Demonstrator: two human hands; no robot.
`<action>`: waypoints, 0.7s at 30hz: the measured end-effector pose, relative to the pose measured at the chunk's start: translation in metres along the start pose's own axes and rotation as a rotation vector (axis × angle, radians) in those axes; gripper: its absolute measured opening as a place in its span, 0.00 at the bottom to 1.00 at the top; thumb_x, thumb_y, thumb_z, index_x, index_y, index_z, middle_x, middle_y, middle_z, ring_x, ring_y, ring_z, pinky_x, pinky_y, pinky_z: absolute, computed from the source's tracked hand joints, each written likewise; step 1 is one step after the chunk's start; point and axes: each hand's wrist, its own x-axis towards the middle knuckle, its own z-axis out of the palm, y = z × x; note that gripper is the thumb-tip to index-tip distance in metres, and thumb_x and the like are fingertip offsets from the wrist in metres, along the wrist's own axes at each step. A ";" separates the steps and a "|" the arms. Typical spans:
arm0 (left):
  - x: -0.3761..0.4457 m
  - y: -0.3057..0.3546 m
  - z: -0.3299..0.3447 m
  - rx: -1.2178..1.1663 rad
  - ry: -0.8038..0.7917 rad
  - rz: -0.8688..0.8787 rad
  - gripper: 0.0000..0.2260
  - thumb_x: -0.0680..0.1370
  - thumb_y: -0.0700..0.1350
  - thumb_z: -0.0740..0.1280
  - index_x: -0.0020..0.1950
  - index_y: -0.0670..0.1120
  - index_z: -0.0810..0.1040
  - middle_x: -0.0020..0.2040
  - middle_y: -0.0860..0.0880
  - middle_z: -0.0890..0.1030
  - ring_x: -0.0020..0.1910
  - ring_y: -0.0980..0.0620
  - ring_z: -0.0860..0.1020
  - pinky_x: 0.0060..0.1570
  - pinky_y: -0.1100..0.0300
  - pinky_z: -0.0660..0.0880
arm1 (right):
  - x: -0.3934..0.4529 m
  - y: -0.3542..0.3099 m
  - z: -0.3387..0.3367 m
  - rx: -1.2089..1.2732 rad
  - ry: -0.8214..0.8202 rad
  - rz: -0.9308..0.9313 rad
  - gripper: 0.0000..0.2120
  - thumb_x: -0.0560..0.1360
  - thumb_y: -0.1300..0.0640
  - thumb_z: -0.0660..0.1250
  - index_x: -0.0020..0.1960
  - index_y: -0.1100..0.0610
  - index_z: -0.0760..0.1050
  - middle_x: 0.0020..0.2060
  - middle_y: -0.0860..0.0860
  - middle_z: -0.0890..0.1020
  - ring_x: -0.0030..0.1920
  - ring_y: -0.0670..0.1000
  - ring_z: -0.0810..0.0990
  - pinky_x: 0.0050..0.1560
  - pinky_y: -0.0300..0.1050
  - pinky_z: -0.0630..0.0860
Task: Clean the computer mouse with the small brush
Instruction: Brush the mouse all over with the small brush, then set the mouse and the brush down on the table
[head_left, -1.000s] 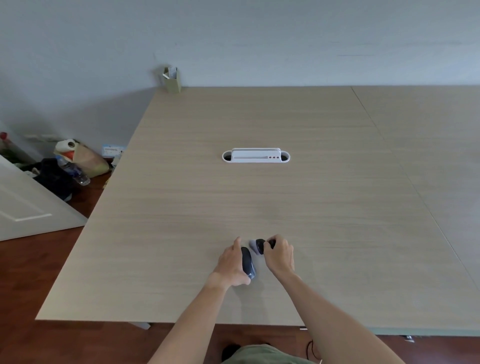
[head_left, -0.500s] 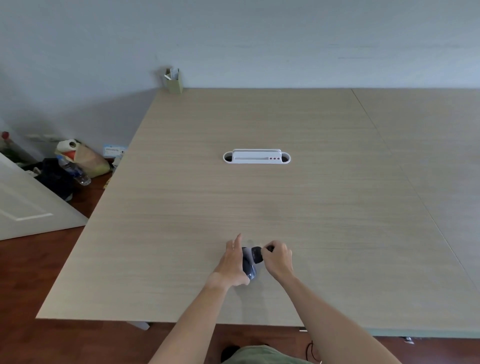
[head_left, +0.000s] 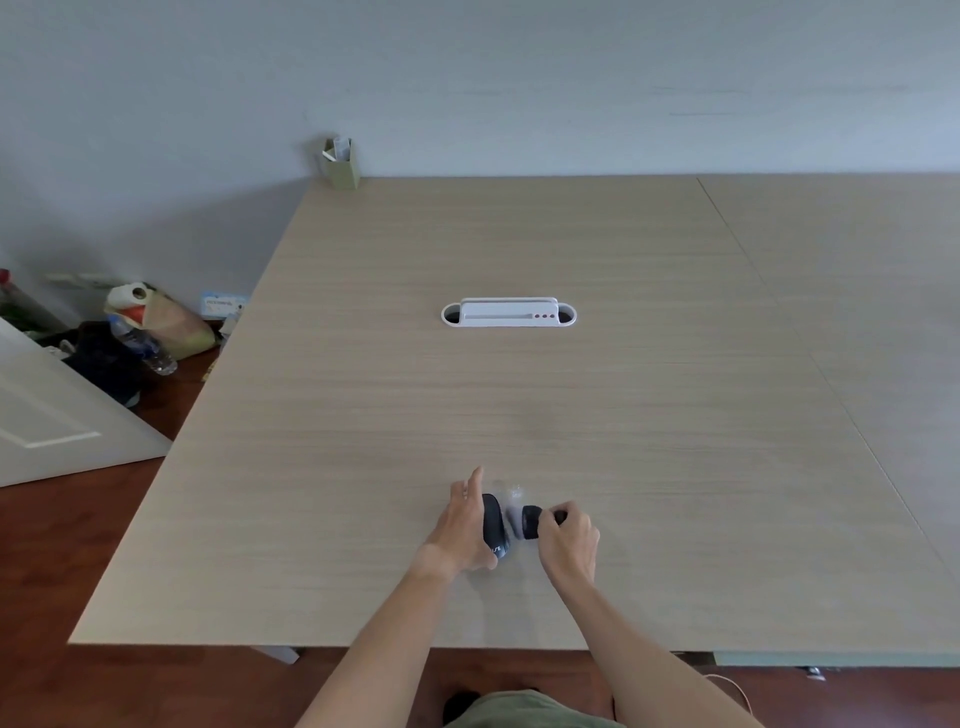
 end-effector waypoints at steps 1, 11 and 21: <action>0.000 0.000 0.000 -0.003 -0.002 -0.001 0.56 0.62 0.39 0.78 0.79 0.48 0.43 0.68 0.44 0.62 0.58 0.41 0.75 0.50 0.54 0.76 | 0.001 0.000 0.000 0.024 -0.010 -0.007 0.07 0.74 0.62 0.60 0.43 0.61 0.77 0.38 0.53 0.80 0.38 0.52 0.76 0.33 0.45 0.70; 0.000 0.000 -0.002 -0.030 -0.020 -0.016 0.57 0.62 0.39 0.78 0.79 0.49 0.42 0.68 0.44 0.61 0.60 0.42 0.74 0.54 0.52 0.76 | 0.004 -0.010 0.004 0.067 -0.041 -0.101 0.05 0.76 0.60 0.64 0.44 0.60 0.78 0.36 0.51 0.81 0.39 0.53 0.78 0.34 0.41 0.70; -0.001 0.000 -0.007 -0.037 -0.061 -0.003 0.54 0.60 0.38 0.77 0.76 0.53 0.46 0.68 0.48 0.61 0.62 0.44 0.72 0.55 0.49 0.78 | 0.018 -0.030 0.013 -0.061 -0.130 -0.138 0.06 0.74 0.61 0.63 0.47 0.57 0.79 0.41 0.49 0.81 0.45 0.54 0.78 0.39 0.45 0.70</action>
